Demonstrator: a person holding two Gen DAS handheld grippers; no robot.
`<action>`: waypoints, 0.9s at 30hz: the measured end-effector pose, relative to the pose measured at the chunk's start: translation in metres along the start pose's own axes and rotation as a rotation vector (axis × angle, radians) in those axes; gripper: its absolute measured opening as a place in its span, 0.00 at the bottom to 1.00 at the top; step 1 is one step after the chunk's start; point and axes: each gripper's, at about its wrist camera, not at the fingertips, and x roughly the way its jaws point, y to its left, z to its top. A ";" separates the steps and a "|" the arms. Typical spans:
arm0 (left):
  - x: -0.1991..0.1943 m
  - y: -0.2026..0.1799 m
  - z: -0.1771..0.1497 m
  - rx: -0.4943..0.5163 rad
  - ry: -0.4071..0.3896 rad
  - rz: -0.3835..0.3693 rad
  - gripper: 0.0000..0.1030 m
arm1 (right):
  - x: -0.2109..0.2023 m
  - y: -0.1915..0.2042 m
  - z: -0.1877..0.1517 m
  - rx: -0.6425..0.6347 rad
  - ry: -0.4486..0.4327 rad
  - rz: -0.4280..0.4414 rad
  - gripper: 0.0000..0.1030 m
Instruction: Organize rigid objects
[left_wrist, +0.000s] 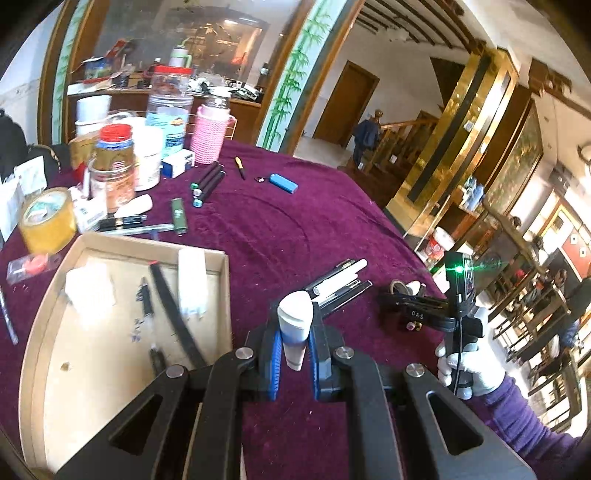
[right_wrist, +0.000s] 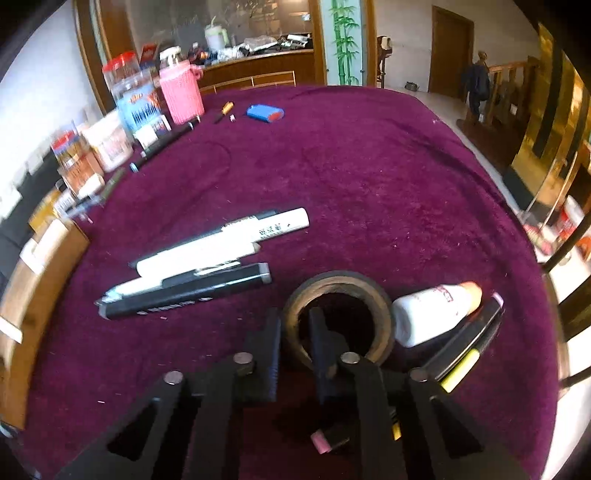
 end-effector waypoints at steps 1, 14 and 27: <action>-0.008 0.006 -0.001 -0.001 -0.014 -0.001 0.11 | -0.006 0.000 -0.002 0.013 -0.010 0.007 0.12; -0.066 0.058 -0.024 -0.082 -0.098 -0.003 0.11 | -0.103 0.052 -0.021 0.063 -0.175 0.178 0.12; -0.103 0.113 -0.055 -0.137 -0.044 0.165 0.12 | -0.092 0.182 -0.006 -0.042 -0.051 0.586 0.13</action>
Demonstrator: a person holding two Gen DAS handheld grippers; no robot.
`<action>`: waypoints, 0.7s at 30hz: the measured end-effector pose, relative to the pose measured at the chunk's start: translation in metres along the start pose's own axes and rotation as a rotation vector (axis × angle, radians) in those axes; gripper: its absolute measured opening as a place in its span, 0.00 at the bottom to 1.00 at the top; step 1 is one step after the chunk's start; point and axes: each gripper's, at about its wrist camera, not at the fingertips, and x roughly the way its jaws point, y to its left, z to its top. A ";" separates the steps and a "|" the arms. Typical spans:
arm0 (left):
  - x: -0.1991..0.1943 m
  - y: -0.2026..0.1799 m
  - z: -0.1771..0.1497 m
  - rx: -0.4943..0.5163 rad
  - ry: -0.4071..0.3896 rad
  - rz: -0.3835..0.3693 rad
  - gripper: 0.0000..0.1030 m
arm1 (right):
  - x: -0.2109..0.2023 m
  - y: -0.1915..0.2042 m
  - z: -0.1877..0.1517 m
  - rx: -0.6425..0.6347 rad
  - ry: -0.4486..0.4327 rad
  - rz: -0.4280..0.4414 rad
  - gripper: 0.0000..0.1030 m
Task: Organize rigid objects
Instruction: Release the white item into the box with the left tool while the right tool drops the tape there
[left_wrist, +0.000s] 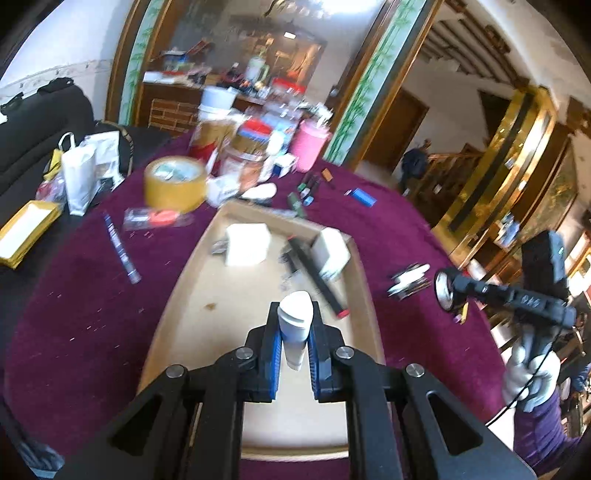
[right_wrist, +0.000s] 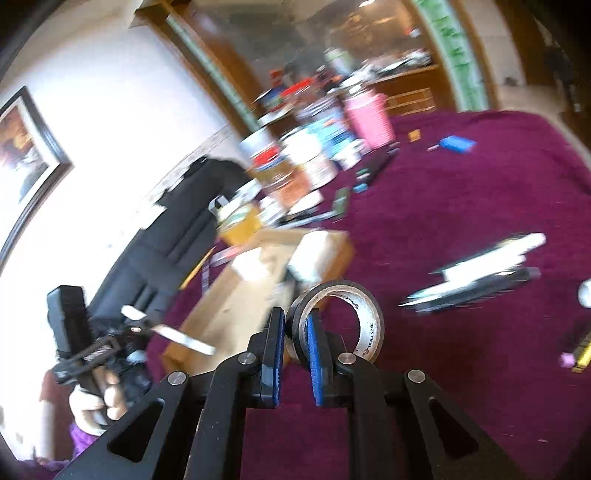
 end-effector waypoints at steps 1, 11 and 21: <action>0.004 0.006 0.000 -0.002 0.022 0.015 0.12 | 0.010 0.007 0.001 -0.004 0.018 0.016 0.13; 0.077 0.043 0.047 -0.059 0.192 0.043 0.12 | 0.132 0.066 -0.001 -0.077 0.239 0.044 0.13; 0.131 0.049 0.057 -0.084 0.244 0.094 0.30 | 0.191 0.070 0.000 -0.103 0.300 -0.028 0.54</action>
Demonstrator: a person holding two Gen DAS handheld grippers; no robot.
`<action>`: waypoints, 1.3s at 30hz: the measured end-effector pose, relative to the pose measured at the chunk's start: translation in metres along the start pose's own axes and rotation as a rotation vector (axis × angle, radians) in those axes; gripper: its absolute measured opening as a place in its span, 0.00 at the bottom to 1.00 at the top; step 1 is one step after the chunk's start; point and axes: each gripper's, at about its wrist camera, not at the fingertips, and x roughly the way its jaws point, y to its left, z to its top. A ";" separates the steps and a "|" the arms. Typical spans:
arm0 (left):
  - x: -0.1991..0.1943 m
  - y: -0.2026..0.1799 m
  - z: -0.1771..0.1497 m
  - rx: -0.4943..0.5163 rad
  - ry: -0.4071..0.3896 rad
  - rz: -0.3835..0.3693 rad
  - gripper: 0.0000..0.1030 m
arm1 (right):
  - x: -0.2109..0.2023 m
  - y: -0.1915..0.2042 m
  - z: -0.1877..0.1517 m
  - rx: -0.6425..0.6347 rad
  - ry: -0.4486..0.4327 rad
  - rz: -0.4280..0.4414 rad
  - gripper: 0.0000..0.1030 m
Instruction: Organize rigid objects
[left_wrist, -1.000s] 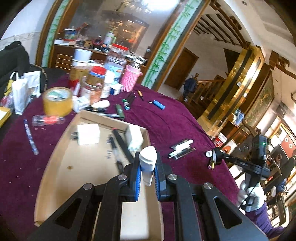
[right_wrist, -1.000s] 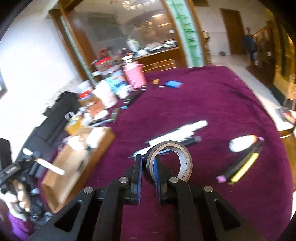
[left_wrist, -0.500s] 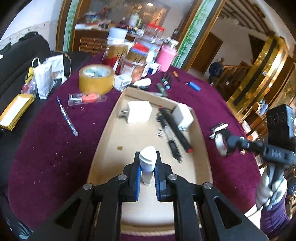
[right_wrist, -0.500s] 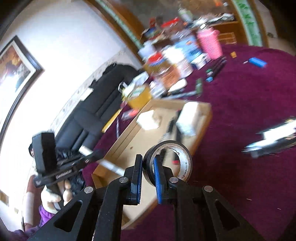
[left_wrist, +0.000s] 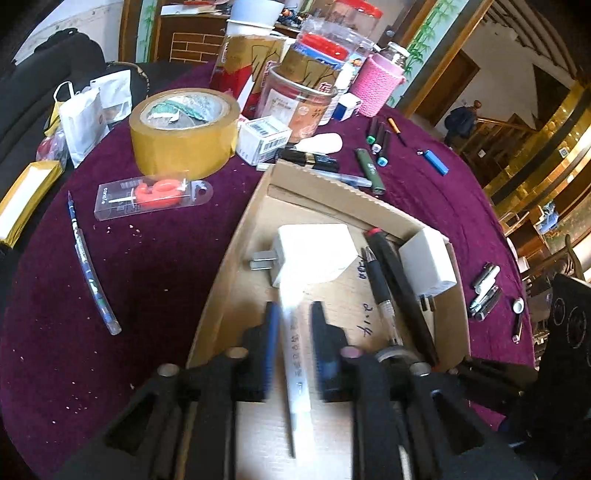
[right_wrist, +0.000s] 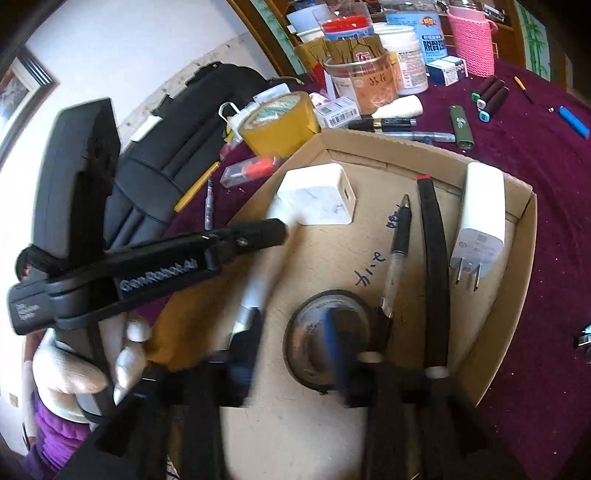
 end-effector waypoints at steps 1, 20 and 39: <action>-0.003 -0.001 -0.001 0.002 -0.015 -0.002 0.46 | -0.004 0.001 0.000 -0.007 -0.017 -0.010 0.57; -0.105 -0.088 -0.077 0.100 -0.343 0.141 0.78 | -0.171 -0.037 -0.063 -0.057 -0.544 -0.770 0.91; -0.089 -0.197 -0.113 0.286 -0.315 0.178 0.80 | -0.246 -0.093 -0.128 0.089 -0.630 -0.918 0.92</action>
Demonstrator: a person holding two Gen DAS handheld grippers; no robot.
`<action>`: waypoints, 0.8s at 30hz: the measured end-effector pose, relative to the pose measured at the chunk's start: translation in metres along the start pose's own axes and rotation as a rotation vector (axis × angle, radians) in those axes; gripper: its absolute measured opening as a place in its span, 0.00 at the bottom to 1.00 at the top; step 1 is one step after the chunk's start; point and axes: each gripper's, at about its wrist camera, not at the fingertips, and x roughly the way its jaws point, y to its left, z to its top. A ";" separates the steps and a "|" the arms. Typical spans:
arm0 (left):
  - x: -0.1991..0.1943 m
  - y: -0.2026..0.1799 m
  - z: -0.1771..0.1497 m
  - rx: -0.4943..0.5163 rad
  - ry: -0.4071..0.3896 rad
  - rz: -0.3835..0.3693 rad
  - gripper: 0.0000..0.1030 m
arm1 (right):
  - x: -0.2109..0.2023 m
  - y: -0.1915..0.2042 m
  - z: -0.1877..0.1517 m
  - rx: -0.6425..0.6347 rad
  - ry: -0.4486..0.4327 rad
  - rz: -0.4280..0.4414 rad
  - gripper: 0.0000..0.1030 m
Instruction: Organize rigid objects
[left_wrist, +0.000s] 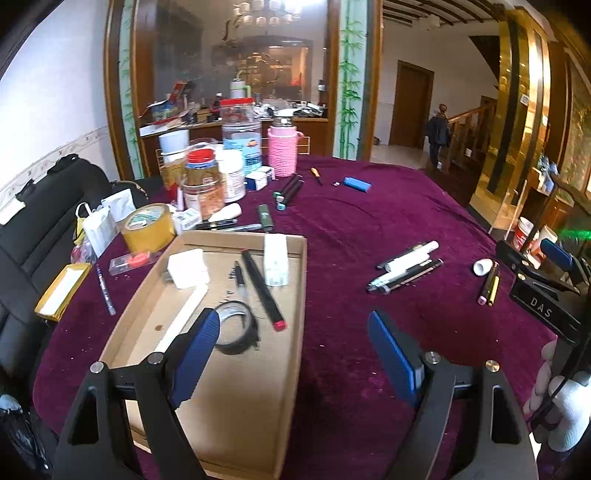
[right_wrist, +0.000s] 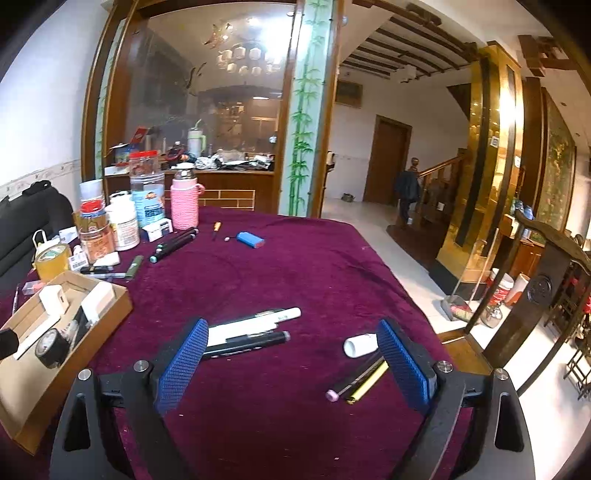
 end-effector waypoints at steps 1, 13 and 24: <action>0.000 -0.006 -0.001 0.007 0.003 -0.004 0.80 | 0.000 -0.003 0.000 0.004 -0.002 -0.003 0.92; 0.013 -0.050 -0.006 0.077 0.044 -0.048 0.80 | -0.006 -0.030 -0.002 0.024 -0.020 -0.078 0.97; 0.026 -0.074 -0.009 0.110 0.083 -0.074 0.80 | 0.000 -0.051 -0.006 0.043 0.015 -0.152 0.98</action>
